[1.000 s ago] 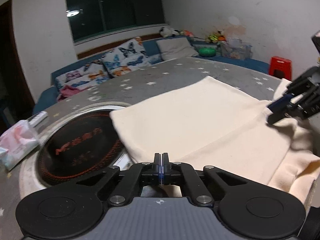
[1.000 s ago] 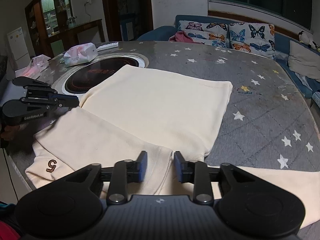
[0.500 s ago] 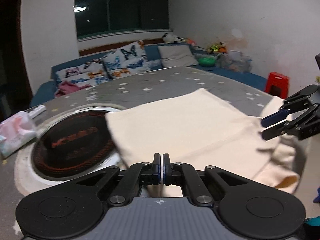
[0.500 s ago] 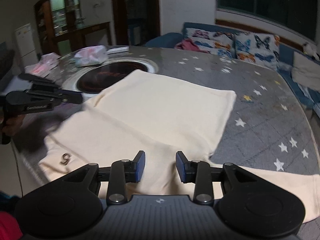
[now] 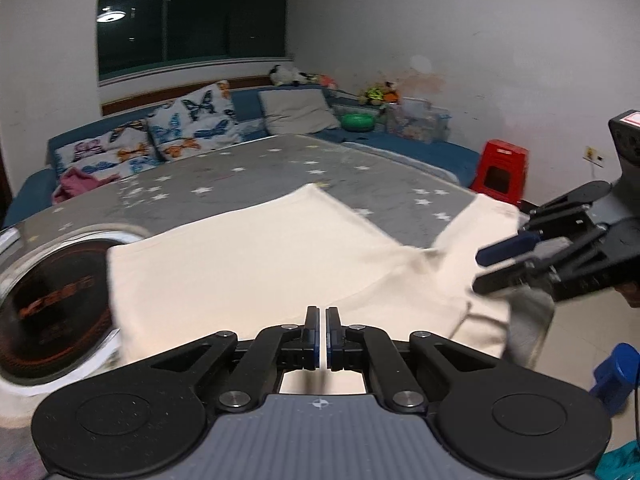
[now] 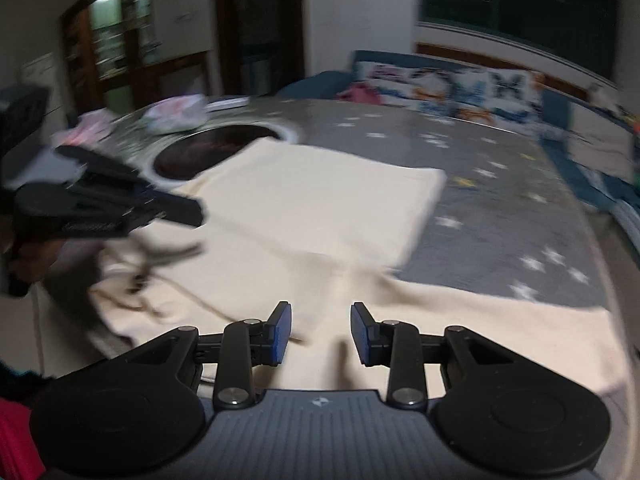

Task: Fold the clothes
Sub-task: 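Grasp the other sleeve cuff with the right gripper and lift it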

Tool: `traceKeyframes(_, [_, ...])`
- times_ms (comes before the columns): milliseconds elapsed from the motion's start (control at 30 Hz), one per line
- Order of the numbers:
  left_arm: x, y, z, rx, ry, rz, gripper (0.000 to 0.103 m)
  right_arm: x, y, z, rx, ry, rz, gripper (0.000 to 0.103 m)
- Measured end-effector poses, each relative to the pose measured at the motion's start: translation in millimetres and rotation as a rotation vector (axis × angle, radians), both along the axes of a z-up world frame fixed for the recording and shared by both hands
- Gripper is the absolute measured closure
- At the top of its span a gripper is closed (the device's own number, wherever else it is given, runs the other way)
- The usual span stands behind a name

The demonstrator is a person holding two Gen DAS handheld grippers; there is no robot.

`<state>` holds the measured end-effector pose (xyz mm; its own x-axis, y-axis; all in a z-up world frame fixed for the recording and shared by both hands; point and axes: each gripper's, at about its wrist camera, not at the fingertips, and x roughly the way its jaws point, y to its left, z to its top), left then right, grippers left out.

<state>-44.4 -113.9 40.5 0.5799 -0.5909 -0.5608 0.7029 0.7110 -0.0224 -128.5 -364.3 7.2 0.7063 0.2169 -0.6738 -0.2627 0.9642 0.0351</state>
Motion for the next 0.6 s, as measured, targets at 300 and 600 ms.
traceKeyframes(300, [-11.3,-48.8,-7.3,0.009,0.033,-0.109,0.1,-6.0,-93.1,-9.7,-0.003,-0.001,-0.397,0.071])
traceKeyframes(600, [-16.9,-63.9,-16.6,0.042,0.051,-0.138,0.095,-1.5,-152.8,-26.0,0.072,-0.024,-0.63,0.071])
